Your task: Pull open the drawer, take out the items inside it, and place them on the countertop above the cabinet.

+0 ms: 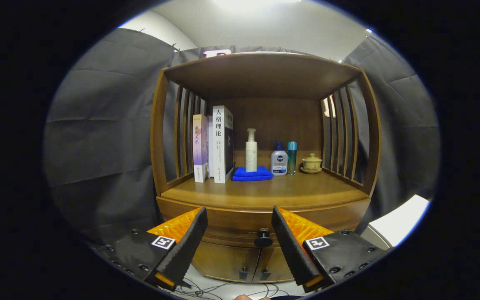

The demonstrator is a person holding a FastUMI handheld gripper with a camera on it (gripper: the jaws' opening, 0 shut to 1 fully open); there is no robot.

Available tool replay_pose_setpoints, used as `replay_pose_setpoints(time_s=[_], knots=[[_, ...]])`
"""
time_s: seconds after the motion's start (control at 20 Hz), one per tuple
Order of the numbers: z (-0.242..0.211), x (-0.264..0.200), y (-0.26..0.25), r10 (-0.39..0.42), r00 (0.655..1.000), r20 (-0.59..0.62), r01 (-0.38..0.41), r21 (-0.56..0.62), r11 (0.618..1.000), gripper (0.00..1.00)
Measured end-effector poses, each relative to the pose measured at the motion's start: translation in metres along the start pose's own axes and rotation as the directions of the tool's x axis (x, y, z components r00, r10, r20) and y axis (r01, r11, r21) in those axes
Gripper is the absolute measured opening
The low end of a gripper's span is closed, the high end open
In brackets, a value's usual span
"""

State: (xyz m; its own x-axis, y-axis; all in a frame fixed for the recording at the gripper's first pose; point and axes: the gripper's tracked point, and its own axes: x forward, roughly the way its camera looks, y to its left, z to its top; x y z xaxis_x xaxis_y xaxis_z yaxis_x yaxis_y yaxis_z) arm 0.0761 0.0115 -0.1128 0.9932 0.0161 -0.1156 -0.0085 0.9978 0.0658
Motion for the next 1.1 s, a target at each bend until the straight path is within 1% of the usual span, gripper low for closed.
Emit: replay_pose_setpoints(time_s=[0.2, 0.35, 0.5, 0.65, 0.9, 1.1], knots=[[-0.026, 0.022, -0.01, -0.003, 0.999, -0.041, 0.003, 0.002, 1.0, 0.98], [-0.047, 0.038, -0.023, -0.038, 0.996, -0.077, 0.037, -0.015, 0.999, 0.98], [-0.063, 0.054, -0.025, -0.044, 0.993, -0.108, 0.044, 0.001, 0.999, 0.98], [-0.077, 0.066, -0.032, -0.078, 0.989, -0.128, 0.076, -0.025, 0.997, 0.97], [-0.099, 0.074, -0.041, -0.108, 0.982, -0.156, 0.104, -0.034, 0.994, 0.96], [-0.103, 0.08, -0.054, -0.144, 0.977, -0.157, 0.14, -0.034, 0.99, 0.94]])
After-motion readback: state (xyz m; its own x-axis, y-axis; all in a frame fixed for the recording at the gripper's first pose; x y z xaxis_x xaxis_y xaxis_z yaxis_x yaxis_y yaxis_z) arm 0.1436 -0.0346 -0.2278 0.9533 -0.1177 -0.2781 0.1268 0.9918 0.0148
